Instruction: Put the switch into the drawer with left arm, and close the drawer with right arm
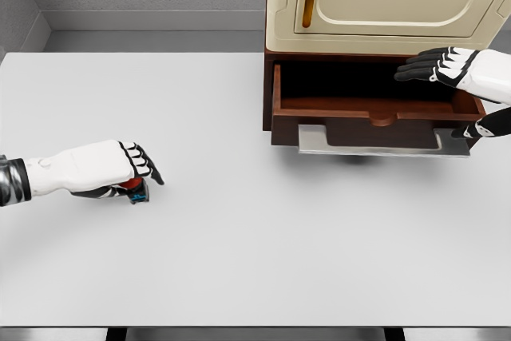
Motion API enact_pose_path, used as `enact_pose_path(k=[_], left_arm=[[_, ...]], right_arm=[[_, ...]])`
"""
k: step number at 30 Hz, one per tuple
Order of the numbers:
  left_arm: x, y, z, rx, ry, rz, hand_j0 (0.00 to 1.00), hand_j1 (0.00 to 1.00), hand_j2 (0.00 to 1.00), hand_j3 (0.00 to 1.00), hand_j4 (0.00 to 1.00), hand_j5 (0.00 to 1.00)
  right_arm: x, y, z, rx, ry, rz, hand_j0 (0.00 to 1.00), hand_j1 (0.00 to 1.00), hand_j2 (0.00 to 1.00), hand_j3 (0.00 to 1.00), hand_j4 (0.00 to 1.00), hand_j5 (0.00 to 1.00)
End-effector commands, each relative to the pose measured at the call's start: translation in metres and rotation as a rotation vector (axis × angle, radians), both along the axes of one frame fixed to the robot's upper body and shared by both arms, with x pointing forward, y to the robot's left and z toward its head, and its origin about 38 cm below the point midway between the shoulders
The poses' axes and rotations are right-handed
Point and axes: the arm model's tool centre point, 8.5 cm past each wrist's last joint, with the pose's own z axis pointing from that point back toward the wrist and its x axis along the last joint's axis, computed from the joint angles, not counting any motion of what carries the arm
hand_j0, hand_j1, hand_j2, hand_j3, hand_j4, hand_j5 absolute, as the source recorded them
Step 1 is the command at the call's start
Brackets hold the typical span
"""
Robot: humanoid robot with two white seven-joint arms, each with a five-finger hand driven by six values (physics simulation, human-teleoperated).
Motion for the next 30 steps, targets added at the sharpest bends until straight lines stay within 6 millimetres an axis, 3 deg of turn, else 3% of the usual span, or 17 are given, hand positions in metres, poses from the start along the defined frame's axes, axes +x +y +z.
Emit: enact_pose_path(k=[1, 3, 6, 21, 30], left_arm=[[0.000, 0.000, 0.000, -0.004, 0.002, 0.003, 0.60, 0.60, 0.60, 0.60, 0.60, 0.60], [0.000, 0.000, 0.000, -0.004, 0.002, 0.003, 0.52, 0.52, 0.52, 0.52, 0.52, 0.52], [0.000, 0.001, 0.000, -0.004, 0.002, 0.004, 0.51, 0.51, 0.51, 0.51, 0.51, 0.51], [0.003, 0.001, 0.005, -0.013, -0.004, 0.006, 0.51, 0.51, 0.51, 0.51, 0.51, 0.51], [0.010, -0.001, 0.018, -0.034, -0.030, 0.008, 0.51, 0.51, 0.51, 0.51, 0.51, 0.51]], right_arm=[[0.000, 0.001, 0.002, 0.009, -0.002, 0.001, 1.00, 1.00, 1.00, 1.00, 1.00, 1.00], [0.000, 0.002, 0.003, 0.014, -0.005, 0.002, 1.00, 1.00, 1.00, 1.00, 1.00, 1.00], [0.000, 0.001, 0.002, 0.013, -0.004, 0.001, 1.00, 1.00, 1.00, 1.00, 1.00, 1.00], [0.000, 0.000, 0.001, 0.009, 0.001, -0.001, 1.00, 1.00, 1.00, 1.00, 1.00, 1.00], [-0.001, 0.001, 0.001, 0.008, 0.001, 0.001, 1.00, 1.00, 1.00, 1.00, 1.00, 1.00]])
